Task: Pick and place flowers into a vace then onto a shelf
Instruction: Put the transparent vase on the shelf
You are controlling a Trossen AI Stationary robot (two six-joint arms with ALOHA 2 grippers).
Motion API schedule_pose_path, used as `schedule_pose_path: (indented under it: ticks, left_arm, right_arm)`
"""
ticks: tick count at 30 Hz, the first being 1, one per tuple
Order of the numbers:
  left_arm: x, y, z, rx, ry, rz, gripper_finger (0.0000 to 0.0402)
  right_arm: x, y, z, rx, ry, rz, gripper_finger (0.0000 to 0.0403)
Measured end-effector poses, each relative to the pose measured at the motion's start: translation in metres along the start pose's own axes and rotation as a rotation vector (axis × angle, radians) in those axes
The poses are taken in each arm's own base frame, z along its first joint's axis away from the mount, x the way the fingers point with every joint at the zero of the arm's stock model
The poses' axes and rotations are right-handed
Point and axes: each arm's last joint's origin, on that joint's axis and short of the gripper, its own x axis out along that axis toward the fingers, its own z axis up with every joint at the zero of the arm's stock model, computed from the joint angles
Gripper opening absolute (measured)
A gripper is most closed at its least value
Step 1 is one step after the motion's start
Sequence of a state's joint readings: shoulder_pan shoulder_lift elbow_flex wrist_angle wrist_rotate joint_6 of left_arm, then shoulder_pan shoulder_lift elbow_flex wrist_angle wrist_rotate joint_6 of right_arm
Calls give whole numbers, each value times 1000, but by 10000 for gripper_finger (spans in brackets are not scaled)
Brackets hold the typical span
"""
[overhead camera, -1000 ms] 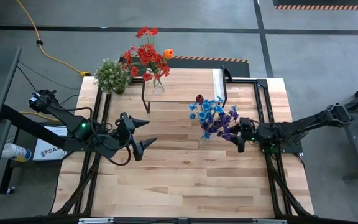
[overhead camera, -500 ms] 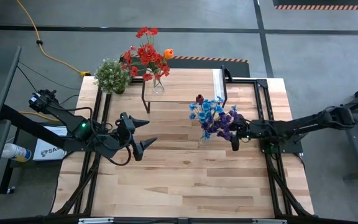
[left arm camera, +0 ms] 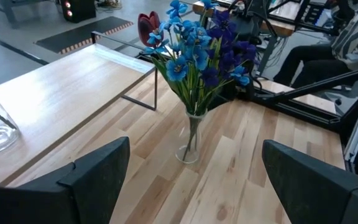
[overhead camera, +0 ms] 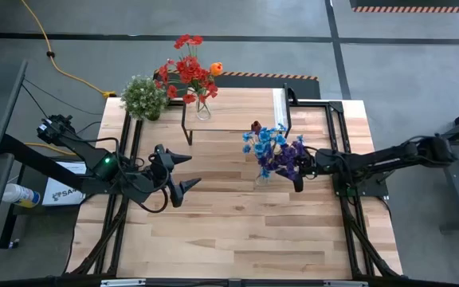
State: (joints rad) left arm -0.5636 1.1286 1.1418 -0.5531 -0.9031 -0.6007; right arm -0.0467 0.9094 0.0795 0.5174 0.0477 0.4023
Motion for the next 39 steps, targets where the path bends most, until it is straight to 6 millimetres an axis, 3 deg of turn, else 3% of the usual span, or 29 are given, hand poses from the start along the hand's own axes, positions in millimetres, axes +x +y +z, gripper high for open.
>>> schedule_pose_path:
  ticks: [20, 31, 39]
  left_arm:
    - [0, 0, 0, 1, 1, -1, 397]
    - [0, 0, 0, -1, -1, -2, 397]
    - [0, 0, 0, -2, -1, -2, 397]
  right_arm:
    - [16, -1, -8, 1, 20, 35, 196]
    - [16, -1, -8, 35, 21, 31, 287]
    - [16, 0, -7, 40, 16, 55, 293]
